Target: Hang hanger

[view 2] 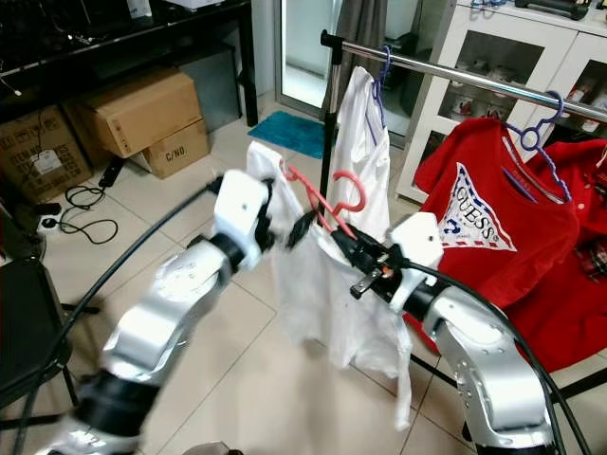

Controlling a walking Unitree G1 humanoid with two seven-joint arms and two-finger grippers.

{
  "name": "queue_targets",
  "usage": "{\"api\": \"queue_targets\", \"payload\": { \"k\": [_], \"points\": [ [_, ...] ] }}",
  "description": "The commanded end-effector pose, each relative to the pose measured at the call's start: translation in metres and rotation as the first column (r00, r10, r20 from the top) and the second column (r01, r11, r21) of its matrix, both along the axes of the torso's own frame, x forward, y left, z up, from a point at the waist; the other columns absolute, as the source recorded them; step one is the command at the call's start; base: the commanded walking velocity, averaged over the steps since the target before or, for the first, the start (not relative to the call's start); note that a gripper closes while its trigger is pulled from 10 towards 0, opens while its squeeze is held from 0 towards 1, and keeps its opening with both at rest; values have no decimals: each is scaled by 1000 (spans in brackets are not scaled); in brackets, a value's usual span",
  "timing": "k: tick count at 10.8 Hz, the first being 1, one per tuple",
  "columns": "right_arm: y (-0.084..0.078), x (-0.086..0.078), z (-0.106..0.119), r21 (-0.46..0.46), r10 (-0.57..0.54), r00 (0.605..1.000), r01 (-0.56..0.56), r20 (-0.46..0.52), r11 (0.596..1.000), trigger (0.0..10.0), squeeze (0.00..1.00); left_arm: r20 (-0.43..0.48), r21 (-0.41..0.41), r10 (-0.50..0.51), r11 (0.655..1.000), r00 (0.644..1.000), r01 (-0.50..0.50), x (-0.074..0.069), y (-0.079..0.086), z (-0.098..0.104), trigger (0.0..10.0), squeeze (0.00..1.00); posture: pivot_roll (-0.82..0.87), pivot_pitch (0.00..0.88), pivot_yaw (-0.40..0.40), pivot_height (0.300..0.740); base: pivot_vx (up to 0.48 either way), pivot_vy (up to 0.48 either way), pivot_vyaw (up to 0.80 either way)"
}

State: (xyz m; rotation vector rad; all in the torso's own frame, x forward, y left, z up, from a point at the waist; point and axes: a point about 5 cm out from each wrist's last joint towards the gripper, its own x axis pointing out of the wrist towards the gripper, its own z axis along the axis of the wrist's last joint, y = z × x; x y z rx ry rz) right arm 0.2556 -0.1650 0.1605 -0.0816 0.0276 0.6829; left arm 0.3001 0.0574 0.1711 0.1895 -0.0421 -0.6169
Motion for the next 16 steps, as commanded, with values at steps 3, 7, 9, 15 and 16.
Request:
{"api": "queue_targets", "payload": {
  "k": [3,7,9,15,16],
  "points": [
    [18,7,10,8,-1,1000,1,20,1000,10000,0,-11,2,-65,998,998,65,4,14,1,10000,0,49,20,-1,740,0,0,0],
    [14,7,9,27,16,1000,-16,12,1000,10000,0,22,-41,-7,999,1000,8,1,23,9,10000,0,50,22,0,740,0,0,0],
    [5,13,7,11,-5,1000,5,5,1000,10000,0,8,-80,97,992,995,-96,0,17,8,10000,0,45,24,6,740,0,0,0],
    [2,17,13,10,71,997,-71,16,997,10000,0,-6,-87,187,979,982,-187,30,23,10,10000,0,45,36,0,740,0,0,0],
    [2,17,14,12,70,997,-71,21,997,10000,0,5,-83,112,990,994,-111,31,16,12,10000,0,45,39,6,740,0,0,0]
  ]
}}
